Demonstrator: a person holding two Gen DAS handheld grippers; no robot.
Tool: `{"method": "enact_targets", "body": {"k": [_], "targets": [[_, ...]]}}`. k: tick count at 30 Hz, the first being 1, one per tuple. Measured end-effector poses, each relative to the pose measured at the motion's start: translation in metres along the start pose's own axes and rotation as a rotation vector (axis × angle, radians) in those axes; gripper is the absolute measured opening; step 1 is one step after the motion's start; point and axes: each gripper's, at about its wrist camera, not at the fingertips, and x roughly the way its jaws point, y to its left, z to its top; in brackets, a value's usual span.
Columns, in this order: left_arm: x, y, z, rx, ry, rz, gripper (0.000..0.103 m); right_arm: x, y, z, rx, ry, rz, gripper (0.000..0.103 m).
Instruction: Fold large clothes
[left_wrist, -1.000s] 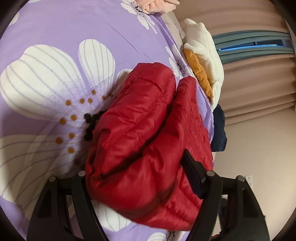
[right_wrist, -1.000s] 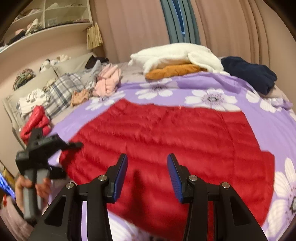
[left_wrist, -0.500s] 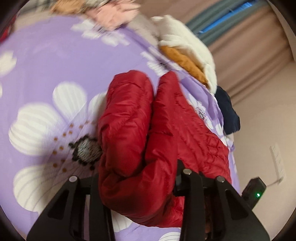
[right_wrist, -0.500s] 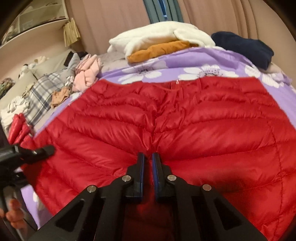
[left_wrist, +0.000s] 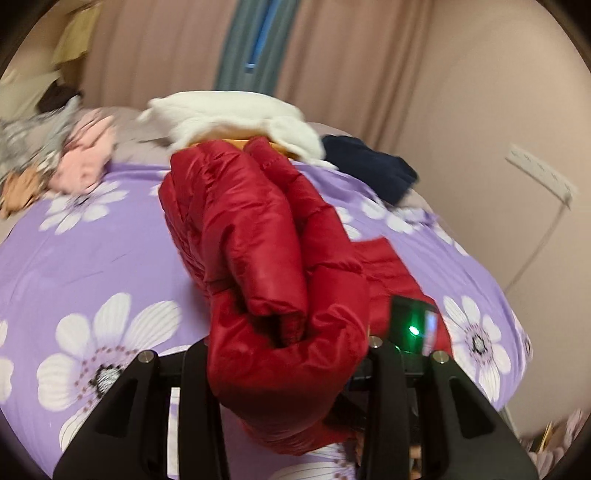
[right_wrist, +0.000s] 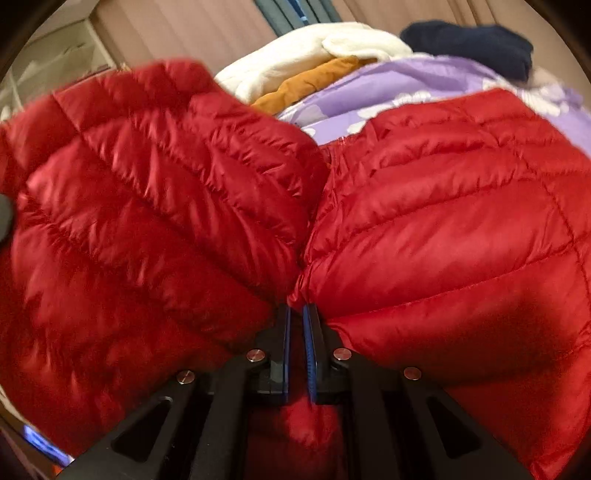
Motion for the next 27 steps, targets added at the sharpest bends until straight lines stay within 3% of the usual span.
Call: {"method": "enact_targets", "body": {"k": [5, 8, 12, 14, 18, 21, 27], "targets": [[0.008, -0.022, 0.0, 0.09, 0.01, -0.018, 0.037, -0.006, -0.03, 0.01, 0.165, 0.076, 0.172, 0.005], [0.006, -0.032, 0.001, 0.122, 0.003, -0.019, 0.037, -0.037, -0.035, 0.011, 0.164, 0.034, 0.187, 0.005], [0.009, -0.043, 0.0, 0.175, 0.007, -0.009, 0.037, -0.091, -0.042, 0.004, 0.082, -0.052, 0.1, 0.005], [0.011, -0.052, -0.001, 0.204, 0.01, -0.005, 0.037, -0.12, -0.053, -0.001, 0.056, -0.1, 0.013, 0.005], [0.016, -0.071, -0.008, 0.288, 0.013, -0.008, 0.037, -0.156, -0.083, -0.013, 0.077, -0.16, -0.12, 0.005], [0.02, -0.09, -0.018, 0.366, 0.022, -0.016, 0.037, -0.152, -0.098, -0.019, 0.13, -0.141, -0.139, 0.005], [0.046, -0.122, -0.045, 0.54, 0.094, -0.04, 0.04, -0.118, -0.119, -0.032, 0.265, -0.092, -0.032, 0.005]]}}
